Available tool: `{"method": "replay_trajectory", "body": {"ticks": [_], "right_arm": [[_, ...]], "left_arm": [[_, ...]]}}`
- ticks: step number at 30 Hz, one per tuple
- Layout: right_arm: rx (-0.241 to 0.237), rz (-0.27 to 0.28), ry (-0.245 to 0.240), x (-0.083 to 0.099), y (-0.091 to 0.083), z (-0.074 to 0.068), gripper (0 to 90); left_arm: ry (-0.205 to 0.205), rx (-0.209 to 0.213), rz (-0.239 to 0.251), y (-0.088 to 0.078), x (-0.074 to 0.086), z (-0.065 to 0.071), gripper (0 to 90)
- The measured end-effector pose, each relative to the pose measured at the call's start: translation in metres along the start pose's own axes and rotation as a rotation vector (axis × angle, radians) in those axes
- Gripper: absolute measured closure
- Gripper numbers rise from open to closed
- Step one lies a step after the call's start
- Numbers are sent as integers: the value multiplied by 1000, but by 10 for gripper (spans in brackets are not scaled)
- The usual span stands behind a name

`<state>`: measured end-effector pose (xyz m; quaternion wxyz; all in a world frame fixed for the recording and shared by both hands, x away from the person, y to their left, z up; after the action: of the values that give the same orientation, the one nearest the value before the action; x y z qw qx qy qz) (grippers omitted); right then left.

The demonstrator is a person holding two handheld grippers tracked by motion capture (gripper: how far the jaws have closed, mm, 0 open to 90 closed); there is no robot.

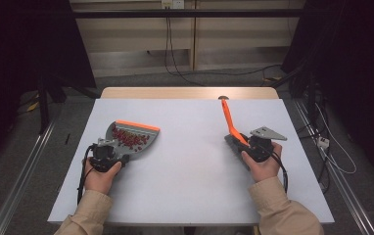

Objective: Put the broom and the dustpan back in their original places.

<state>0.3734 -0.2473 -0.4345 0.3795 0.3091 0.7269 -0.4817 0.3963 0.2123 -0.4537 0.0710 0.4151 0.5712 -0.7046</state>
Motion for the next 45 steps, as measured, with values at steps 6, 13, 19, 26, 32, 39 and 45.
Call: {"method": "replay_trajectory", "body": {"ticks": [6,13,19,26,32,39,45], "right_arm": [[17,5,-4,-2,-2,5,709],[54,10,8,-3,-5,19,709],[88,20,9,-6,-9,30,709],[140,25,11,-6,-10,43,708],[182,23,-13,-5,-7,48,708],[200,6,-45,2,1,41,706],[192,8,-57,3,9,28,696]], "left_arm": [[-8,20,11,-1,1,3,488],[-2,41,16,-2,0,7,452],[2,49,19,-2,0,9,443],[12,57,16,-1,0,10,443],[12,60,16,-1,0,10,443],[19,67,14,-2,1,11,442],[17,73,19,-2,1,11,438]]}}
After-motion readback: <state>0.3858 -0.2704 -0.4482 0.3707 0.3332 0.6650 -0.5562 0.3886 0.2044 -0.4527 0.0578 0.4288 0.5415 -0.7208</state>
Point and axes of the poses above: each handheld gripper's, and its own axes: y roughly forward along the jaws, x roughly out of its underside, z roughly to its right, the point moved 1 cm from there along y, roughly forward along the jaws, and after that the axes turned 10 degrees about y, right-handed, at the moved point
